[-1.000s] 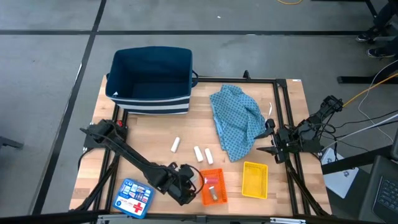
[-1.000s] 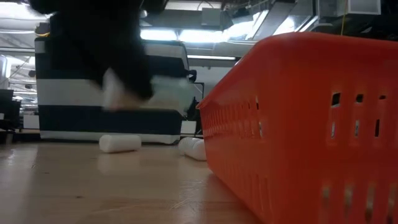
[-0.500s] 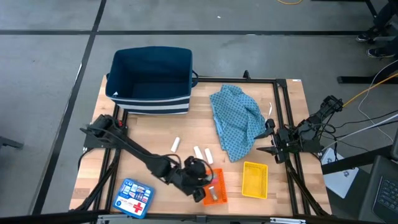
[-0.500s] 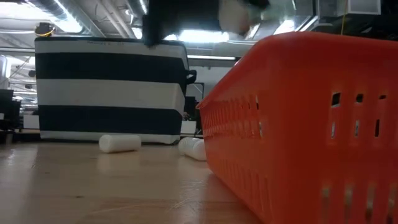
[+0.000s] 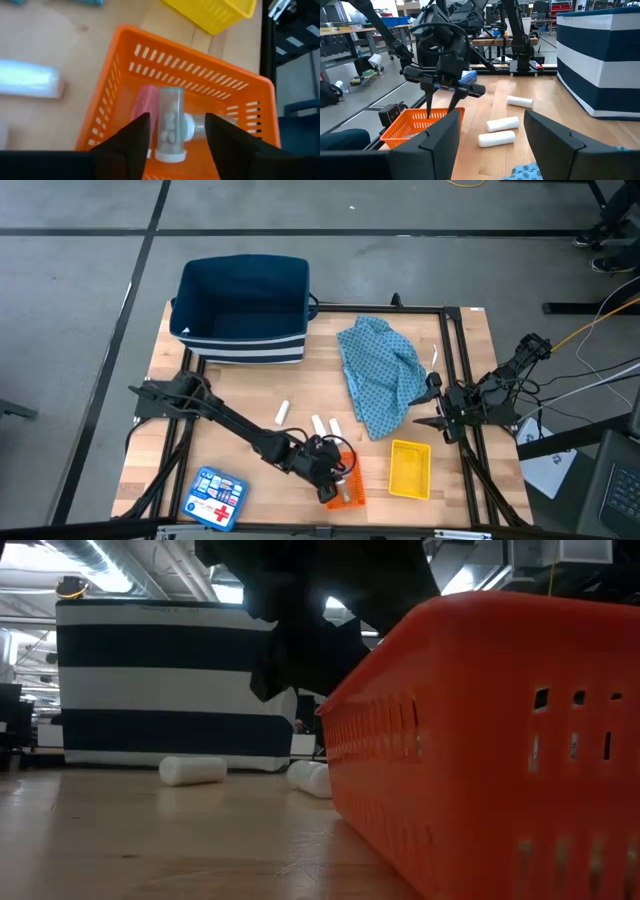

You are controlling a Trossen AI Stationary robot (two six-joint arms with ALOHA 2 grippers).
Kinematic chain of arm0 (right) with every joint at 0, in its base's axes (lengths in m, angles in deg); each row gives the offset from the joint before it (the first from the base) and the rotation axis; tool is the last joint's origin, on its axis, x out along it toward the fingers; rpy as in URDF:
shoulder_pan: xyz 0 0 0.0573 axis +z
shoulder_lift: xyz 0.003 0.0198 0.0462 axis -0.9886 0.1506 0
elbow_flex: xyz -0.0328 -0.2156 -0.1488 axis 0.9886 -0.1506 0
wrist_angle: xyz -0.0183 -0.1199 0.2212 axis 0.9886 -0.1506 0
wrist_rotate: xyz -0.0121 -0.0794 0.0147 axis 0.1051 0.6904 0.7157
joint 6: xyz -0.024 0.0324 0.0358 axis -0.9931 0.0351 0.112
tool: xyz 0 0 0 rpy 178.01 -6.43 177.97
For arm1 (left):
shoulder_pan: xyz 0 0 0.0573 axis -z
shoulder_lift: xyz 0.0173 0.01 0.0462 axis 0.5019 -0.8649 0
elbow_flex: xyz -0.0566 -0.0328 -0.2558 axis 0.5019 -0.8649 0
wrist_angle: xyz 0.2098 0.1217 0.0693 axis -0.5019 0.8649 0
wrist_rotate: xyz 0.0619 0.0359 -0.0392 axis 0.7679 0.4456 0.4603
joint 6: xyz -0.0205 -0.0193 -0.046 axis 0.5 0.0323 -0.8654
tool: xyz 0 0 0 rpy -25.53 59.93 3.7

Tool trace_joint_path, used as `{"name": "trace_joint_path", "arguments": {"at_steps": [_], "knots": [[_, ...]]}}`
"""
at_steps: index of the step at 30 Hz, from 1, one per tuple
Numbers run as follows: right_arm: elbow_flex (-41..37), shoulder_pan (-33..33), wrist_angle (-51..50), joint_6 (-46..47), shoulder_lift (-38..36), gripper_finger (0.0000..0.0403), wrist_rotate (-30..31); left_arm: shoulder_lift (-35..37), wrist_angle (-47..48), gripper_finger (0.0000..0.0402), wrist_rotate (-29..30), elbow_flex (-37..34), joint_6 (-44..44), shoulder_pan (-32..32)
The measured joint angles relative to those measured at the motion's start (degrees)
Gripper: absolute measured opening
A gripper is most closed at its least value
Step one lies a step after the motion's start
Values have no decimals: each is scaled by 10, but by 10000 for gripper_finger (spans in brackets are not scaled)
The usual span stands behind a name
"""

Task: Pick & Place Medicine items
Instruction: Put the blue pill bottle into the orange bin, then put the right rolled gauze into the yellow bin

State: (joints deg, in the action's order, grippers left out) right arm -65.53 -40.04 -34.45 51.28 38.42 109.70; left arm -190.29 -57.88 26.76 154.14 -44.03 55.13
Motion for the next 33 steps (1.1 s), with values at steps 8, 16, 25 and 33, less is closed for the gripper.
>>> {"name": "trace_joint_path", "arguments": {"at_steps": [8, 16, 25, 33], "knots": [[0, -1, 88, 38, 9, 220, 4, 37, -14, 219, 147, 0, 137, 14], [62, -50, 84, 59, 129, 220, 21, 68, 10, 208, 181, 0, 245, 21], [195, -199, 85, 10, 370, 220, -33, 161, 92, 201, 213, -94, 236, 26], [306, -382, 106, -9, 546, 220, -224, 356, -36, 200, 271, -341, 190, 71]]}}
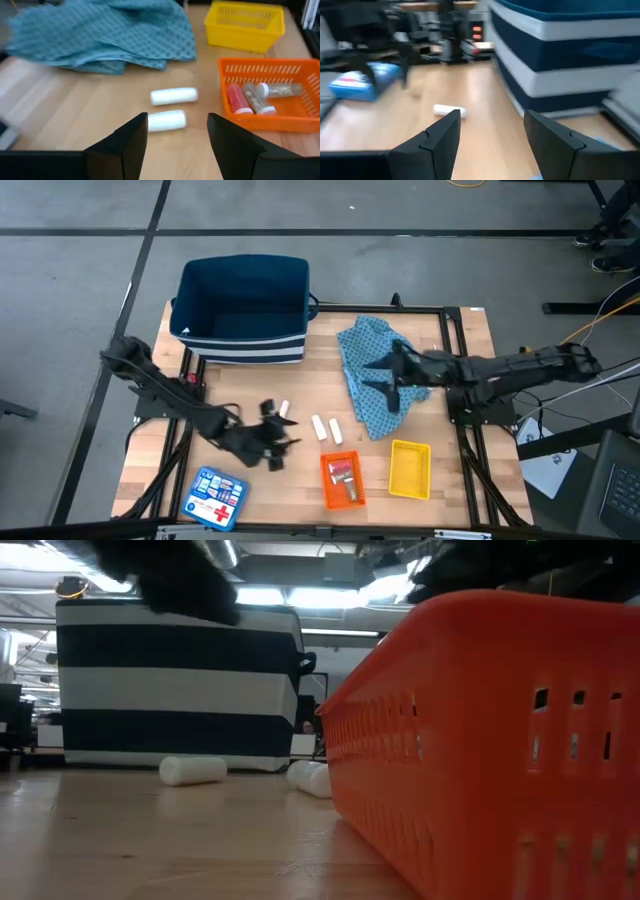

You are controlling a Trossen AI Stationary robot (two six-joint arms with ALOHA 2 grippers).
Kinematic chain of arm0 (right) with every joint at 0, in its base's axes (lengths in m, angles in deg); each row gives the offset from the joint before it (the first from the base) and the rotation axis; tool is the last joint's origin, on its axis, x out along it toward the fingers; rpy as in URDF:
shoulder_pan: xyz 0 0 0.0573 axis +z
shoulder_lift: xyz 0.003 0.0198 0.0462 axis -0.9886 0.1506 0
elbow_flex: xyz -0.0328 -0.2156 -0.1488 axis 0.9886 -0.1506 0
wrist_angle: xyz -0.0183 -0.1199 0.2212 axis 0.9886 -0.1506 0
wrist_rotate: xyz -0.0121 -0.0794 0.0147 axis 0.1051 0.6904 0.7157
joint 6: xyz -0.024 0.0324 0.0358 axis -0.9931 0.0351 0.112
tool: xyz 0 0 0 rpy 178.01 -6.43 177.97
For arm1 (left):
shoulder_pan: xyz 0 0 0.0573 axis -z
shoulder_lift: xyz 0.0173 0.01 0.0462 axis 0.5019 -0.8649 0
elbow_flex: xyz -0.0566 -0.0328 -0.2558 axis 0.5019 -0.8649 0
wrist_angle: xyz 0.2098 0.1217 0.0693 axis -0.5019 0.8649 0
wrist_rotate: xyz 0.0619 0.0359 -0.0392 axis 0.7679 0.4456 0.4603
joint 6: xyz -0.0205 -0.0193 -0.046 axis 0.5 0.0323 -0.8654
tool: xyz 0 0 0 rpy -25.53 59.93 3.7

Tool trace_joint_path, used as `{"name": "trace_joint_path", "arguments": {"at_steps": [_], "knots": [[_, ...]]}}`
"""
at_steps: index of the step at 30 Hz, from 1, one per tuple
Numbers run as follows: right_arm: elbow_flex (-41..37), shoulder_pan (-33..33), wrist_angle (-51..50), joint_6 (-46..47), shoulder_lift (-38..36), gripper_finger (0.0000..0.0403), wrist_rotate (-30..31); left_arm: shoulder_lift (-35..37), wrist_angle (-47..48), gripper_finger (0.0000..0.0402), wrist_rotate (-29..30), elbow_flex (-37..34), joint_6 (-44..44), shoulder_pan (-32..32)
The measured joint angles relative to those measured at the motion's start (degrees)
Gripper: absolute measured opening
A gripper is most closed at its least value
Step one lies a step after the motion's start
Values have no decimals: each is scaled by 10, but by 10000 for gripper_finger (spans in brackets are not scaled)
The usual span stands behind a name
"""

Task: Pick & Place Medicine items
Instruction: Put the right rolled gauze into the yellow bin

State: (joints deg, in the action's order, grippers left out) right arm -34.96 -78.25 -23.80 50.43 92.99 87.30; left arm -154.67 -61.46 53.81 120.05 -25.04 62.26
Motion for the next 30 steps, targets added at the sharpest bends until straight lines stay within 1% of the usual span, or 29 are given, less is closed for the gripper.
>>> {"name": "trace_joint_path", "arguments": {"at_steps": [2, 3, 5, 8, 10, 14, 17, 20, 23, 27, 30], "knots": [[25, -36, 3, 30, 43, 220, -74, 46, -9, 200, 32, -45, -4, 22], [38, -52, -1, 48, 69, 220, -93, 66, -17, 200, 47, -66, -3, 33], [60, -75, -25, 66, 122, 220, -103, 103, -45, 200, 74, -107, 7, 55], [101, -93, -52, 70, 196, 220, -103, 150, -114, 200, 106, -158, 32, 85], [130, -95, -64, 70, 233, 220, -105, 173, -141, 200, 124, -186, 39, 103], [179, -89, -78, 70, 288, 220, -103, 197, -163, 200, 185, -220, 42, 142], [203, -82, -78, 71, 309, 220, -86, 199, -161, 200, 217, -230, 51, 163], [209, -74, -82, 94, 318, 220, -60, 199, -164, 200, 226, -237, 48, 181], [209, -65, -97, 125, 319, 220, -28, 200, -154, 200, 222, -238, 54, 195], [209, -51, -126, 168, 321, 220, 37, 208, -150, 200, 214, -238, 72, 208], [209, -42, -145, 214, 321, 220, 54, 222, -151, 200, 189, -238, 102, 209]]}}
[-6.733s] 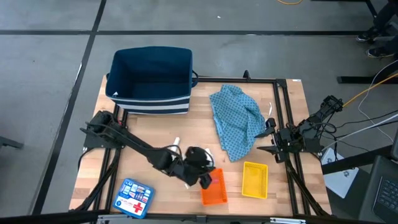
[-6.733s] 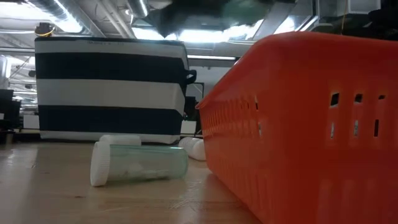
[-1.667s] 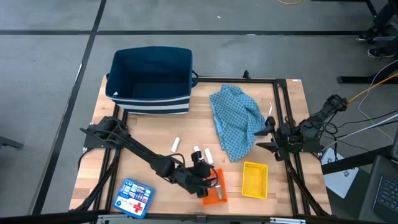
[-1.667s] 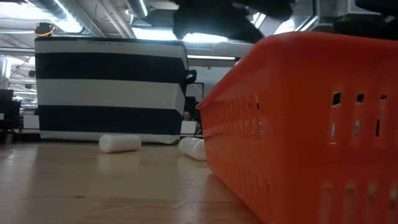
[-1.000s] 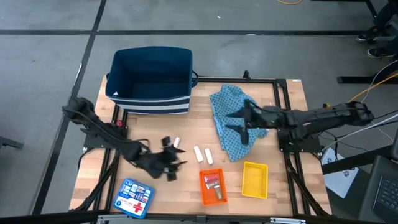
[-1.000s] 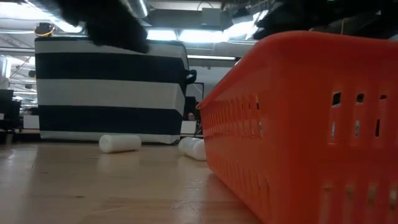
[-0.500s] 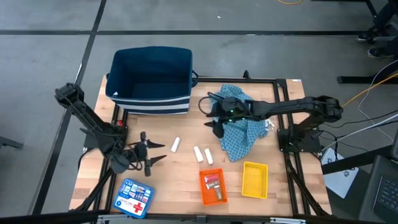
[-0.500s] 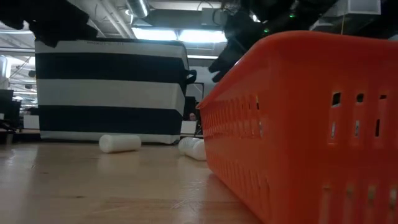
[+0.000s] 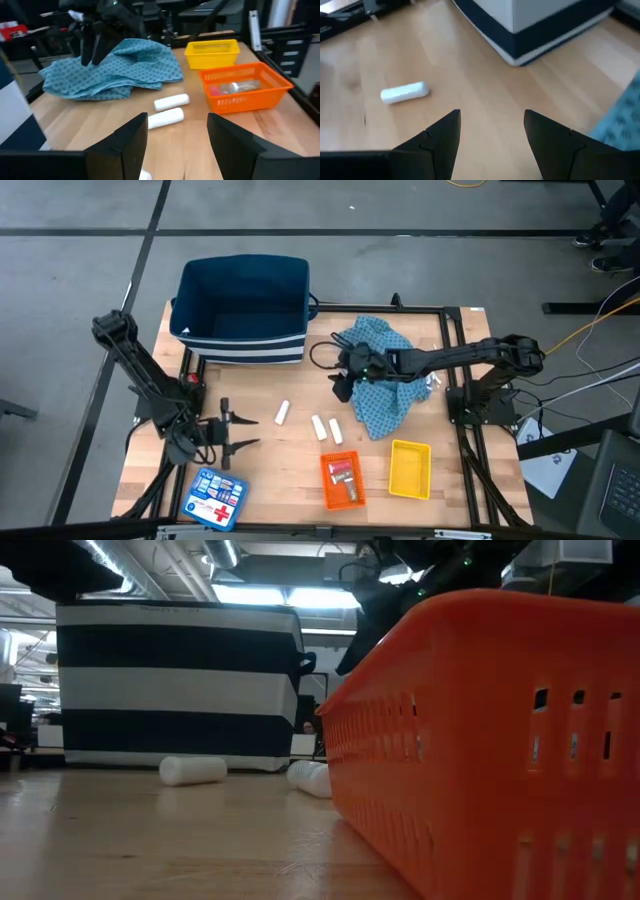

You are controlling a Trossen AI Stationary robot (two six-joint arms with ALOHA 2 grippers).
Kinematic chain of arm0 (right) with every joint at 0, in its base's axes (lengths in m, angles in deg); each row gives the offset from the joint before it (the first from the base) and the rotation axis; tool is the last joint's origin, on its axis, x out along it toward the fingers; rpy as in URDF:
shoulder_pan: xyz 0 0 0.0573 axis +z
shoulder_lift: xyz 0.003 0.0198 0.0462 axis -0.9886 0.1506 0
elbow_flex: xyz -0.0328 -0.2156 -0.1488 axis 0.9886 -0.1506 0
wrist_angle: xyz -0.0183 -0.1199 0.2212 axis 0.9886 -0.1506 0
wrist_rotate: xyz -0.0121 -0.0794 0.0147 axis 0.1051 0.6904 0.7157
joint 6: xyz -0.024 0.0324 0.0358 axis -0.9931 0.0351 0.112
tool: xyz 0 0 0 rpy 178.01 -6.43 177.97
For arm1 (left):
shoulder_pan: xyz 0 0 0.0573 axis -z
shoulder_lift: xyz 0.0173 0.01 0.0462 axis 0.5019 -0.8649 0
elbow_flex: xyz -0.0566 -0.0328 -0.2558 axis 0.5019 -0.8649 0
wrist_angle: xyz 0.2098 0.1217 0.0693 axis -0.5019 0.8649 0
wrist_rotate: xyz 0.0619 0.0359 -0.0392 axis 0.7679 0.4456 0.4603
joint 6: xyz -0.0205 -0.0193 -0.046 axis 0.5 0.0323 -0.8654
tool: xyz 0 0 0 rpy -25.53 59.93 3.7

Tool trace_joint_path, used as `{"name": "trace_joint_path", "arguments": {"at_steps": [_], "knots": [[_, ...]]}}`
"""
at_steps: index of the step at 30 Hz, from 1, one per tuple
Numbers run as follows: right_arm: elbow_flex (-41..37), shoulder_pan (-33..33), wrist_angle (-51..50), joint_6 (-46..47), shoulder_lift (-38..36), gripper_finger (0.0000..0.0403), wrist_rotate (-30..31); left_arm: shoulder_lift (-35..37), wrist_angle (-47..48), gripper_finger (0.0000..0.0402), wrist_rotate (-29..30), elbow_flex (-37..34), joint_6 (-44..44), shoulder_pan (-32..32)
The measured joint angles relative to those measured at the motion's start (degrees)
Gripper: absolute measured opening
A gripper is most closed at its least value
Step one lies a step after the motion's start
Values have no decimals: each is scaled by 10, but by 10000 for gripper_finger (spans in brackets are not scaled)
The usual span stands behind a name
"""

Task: Pick & Place Medicine items
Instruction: Put the right rolled gauze into the yellow bin

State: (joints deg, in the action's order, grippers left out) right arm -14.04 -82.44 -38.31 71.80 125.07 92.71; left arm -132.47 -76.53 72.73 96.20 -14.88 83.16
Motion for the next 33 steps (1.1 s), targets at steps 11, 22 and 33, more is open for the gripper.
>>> {"name": "trace_joint_path", "arguments": {"at_steps": [11, 22, 33], "knots": [[0, 41, -59, 144, 0, 220, 67, 62, 21, 200, -84, 0, 62, 0], [0, 75, -42, 222, 0, 220, 86, 88, 94, 200, -124, 0, 71, 0], [0, 91, -42, 247, 0, 220, 116, 95, 95, 200, -145, 0, 80, 0]]}}
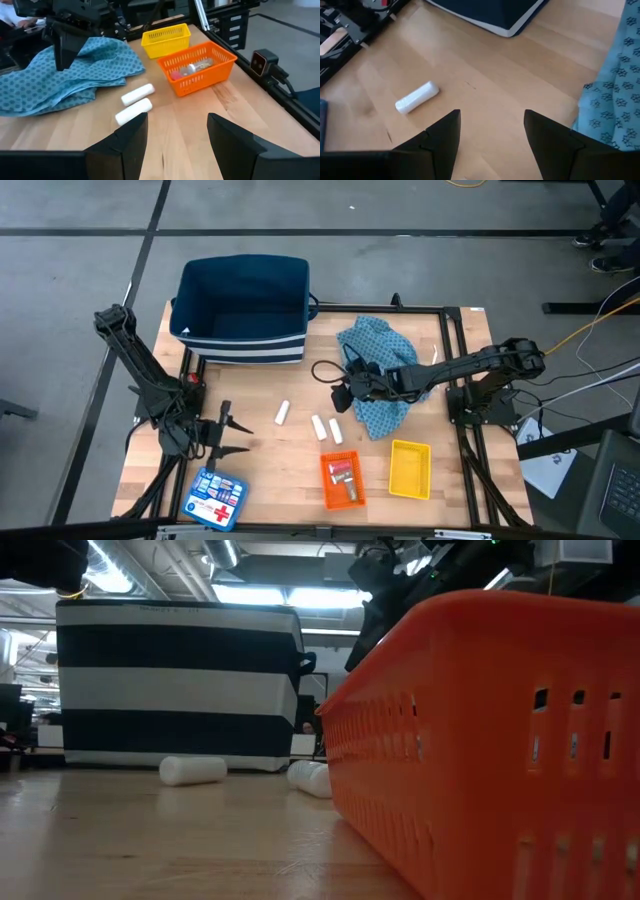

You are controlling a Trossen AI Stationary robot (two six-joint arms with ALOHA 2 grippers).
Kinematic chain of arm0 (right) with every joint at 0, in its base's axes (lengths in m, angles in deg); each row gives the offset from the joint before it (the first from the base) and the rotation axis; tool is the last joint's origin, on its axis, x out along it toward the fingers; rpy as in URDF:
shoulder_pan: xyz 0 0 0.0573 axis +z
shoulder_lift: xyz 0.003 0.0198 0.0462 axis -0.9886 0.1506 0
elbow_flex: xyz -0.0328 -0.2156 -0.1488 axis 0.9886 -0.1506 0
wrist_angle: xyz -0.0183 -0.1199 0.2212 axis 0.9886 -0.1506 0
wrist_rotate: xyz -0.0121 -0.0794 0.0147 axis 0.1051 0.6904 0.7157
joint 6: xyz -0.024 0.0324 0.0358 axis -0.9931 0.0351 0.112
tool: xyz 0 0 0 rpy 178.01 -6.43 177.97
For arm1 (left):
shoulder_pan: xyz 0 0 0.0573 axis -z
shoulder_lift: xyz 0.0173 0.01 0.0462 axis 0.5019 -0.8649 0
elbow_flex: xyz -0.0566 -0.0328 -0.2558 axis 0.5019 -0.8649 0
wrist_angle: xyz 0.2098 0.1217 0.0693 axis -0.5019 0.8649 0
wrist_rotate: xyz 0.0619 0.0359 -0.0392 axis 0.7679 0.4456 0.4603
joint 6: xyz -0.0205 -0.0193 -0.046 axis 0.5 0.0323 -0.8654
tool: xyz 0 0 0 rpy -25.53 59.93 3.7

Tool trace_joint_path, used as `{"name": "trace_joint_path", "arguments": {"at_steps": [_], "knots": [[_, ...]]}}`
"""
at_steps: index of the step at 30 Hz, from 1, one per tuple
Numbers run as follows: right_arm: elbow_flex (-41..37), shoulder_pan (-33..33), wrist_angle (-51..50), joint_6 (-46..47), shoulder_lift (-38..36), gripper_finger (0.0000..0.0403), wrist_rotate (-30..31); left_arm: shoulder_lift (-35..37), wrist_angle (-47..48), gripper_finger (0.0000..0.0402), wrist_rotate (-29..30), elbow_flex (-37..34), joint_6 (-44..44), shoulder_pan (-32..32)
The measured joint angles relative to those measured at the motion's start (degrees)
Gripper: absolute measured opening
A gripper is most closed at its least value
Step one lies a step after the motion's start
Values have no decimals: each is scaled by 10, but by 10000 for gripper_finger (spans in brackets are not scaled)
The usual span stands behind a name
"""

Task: Pick & Place Medicine items
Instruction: Put the right rolled gauze into the yellow bin

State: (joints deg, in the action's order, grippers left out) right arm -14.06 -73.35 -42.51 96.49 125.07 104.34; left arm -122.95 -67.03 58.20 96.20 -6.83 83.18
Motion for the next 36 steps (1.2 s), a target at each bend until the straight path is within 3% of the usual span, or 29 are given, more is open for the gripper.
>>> {"name": "trace_joint_path", "arguments": {"at_steps": [15, 24, 36], "knots": [[0, 14, 0, 2, 0, 220, 0, 0, 4, 200, 1, 0, -1, 0], [0, 39, 1, 60, 30, 220, -1, 0, 4, 200, 1, 0, -1, 0], [0, 57, 3, 136, 90, 220, -62, 0, 4, 200, 0, 0, -1, 0]]}}
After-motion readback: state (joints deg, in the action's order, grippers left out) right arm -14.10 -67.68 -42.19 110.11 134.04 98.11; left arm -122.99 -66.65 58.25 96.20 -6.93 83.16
